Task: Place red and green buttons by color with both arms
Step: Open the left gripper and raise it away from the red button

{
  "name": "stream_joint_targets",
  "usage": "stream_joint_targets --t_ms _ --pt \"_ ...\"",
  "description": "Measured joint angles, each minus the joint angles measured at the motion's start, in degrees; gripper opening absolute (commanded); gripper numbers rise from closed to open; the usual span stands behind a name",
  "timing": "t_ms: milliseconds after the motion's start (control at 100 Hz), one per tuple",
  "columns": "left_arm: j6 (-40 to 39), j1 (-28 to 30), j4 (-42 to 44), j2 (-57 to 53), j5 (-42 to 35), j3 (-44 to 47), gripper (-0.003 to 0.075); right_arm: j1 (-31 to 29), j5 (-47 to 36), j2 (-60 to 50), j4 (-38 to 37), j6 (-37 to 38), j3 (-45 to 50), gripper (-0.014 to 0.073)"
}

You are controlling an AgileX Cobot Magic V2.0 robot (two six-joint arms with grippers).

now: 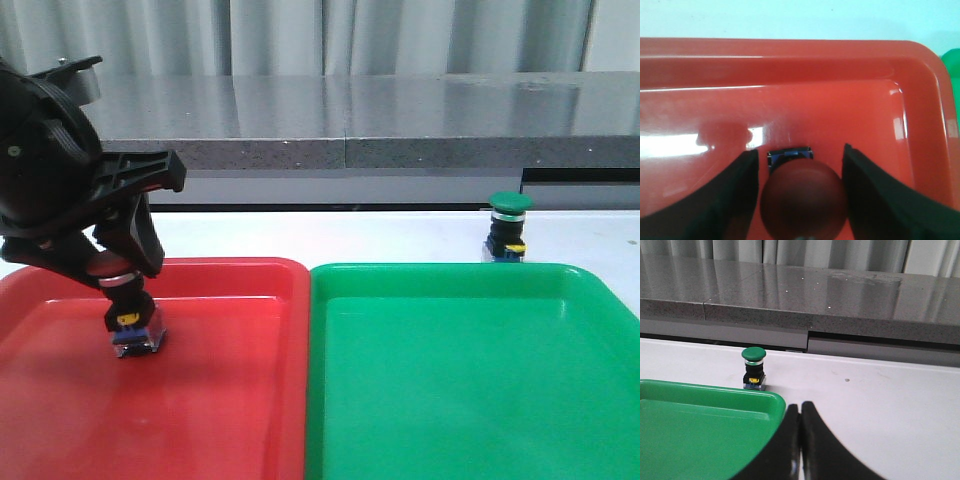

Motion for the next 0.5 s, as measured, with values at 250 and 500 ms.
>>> stream_joint_targets --t_ms 250,500 --pt "-0.13 -0.08 -0.22 0.0 0.0 0.0 0.0506 0.0 0.0 0.0 0.0 0.0 0.0 -0.0067" --pt "-0.15 -0.08 -0.22 -0.11 -0.53 0.0 0.0505 0.0 0.0 0.0 0.0 0.0 0.0 -0.0067"
